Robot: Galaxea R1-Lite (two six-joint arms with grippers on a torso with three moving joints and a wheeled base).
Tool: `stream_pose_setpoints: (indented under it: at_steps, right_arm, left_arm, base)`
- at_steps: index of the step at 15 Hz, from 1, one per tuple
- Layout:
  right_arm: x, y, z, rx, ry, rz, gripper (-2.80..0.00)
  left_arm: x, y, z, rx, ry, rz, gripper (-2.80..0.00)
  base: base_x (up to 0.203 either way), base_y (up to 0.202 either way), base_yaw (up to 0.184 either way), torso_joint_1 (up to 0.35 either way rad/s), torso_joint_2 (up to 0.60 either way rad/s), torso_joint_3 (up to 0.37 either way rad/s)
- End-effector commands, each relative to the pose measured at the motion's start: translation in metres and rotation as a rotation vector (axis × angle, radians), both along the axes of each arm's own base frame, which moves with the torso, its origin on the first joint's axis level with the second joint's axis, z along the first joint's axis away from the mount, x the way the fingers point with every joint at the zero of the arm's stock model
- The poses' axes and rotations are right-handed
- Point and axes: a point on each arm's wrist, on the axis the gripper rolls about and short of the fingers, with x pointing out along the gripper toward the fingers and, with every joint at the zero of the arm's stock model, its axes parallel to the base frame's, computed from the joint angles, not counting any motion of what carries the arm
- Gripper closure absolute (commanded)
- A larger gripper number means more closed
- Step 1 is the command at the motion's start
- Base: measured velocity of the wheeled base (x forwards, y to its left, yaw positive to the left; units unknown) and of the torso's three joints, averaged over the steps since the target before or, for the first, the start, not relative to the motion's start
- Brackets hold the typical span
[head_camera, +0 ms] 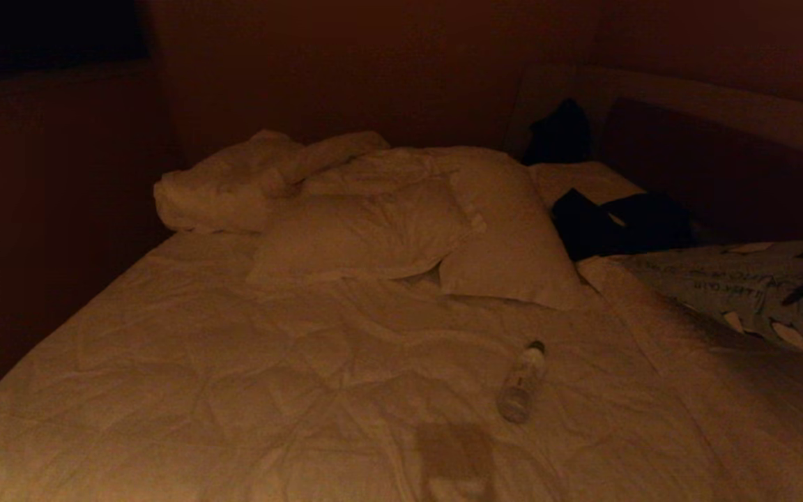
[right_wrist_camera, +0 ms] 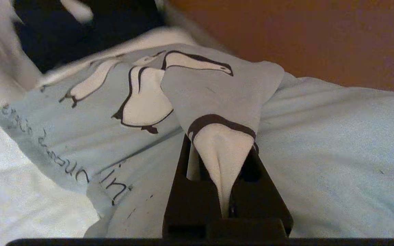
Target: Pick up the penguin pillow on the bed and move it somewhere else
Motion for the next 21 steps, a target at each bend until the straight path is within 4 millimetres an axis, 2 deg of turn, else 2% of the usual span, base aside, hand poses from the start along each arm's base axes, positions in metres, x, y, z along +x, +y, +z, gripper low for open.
stream_pose_setpoints:
  at_steps: [1, 5, 7, 10, 15, 19, 21]
  right_arm:
    - [-0.02, 0.016, 0.031, -0.047, -0.075, 0.01, 0.0]
    - [-0.047, 0.045, 0.07, -0.106, -0.179, 0.043, 0.0]
    - [-0.057, 0.057, 0.083, -0.128, -0.219, 0.058, 0.0]
    - [-0.059, 0.087, 0.093, -0.132, -0.259, 0.154, 0.0]
    - [-0.058, 0.154, 0.106, -0.091, -0.337, 0.403, 0.0]
    - [-0.074, 0.187, 0.112, -0.032, -0.395, 0.532, 0.0]
    - [-0.084, 0.194, 0.116, -0.027, -0.413, 0.569, 0.0]
  left_arm:
    - [0.0, 0.0, 0.0, 0.0, -0.001, 0.001, 0.0]
    - [0.0, 0.0, 0.0, 0.0, 0.0, 0.001, 0.0]
    - [0.0, 0.0, 0.0, 0.0, -0.001, 0.0, 0.0]
    - [0.0, 0.0, 0.0, 0.0, -0.001, 0.001, 0.0]
    - [0.0, 0.0, 0.0, 0.0, -0.001, -0.001, 0.0]
    - [0.0, 0.0, 0.0, 0.0, -0.001, 0.0, 0.0]
    - [0.0, 0.0, 0.0, 0.0, -0.001, 0.0, 0.0]
  base:
    - [0.0, 0.0, 0.0, 0.0, 0.0, 0.0]
    - [0.0, 0.0, 0.0, 0.0, 0.0, 0.0]
    - [0.0, 0.0, 0.0, 0.0, 0.0, 0.0]
    - [0.0, 0.0, 0.0, 0.0, 0.0, 0.0]
    - [0.0, 0.0, 0.0, 0.0, 0.0, 0.0]
    - [0.0, 0.0, 0.0, 0.0, 0.0, 0.0]
    - [0.0, 0.0, 0.0, 0.0, 0.0, 0.0]
